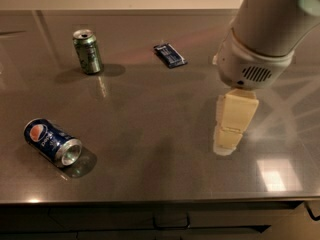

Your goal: Pick pepsi can

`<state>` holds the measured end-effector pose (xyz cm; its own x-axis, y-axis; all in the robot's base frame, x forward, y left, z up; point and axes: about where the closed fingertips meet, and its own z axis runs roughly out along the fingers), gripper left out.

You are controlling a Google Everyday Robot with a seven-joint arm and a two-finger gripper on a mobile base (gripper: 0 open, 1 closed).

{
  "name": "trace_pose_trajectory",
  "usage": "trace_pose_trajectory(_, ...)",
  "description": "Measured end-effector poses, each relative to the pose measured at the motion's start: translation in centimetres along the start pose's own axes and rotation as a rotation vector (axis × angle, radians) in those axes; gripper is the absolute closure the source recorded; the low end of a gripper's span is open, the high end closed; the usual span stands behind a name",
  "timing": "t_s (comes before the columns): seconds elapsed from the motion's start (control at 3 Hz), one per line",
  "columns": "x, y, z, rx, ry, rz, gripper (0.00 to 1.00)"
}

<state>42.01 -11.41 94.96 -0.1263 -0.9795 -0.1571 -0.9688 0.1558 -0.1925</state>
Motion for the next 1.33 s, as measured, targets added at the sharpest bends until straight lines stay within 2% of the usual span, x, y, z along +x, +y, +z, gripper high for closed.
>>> trace_pose_trajectory(0.33, -5.0, 2.2, 2.7, -0.031, 0.008, 0.011, 0.0)
trace_pose_trajectory(0.67, -9.9, 3.2, 5.5, -0.041, 0.012, 0.047, 0.0)
trace_pose_trajectory(1.33, -17.7, 3.5, 10.1, -0.076, 0.055, 0.159, 0.0)
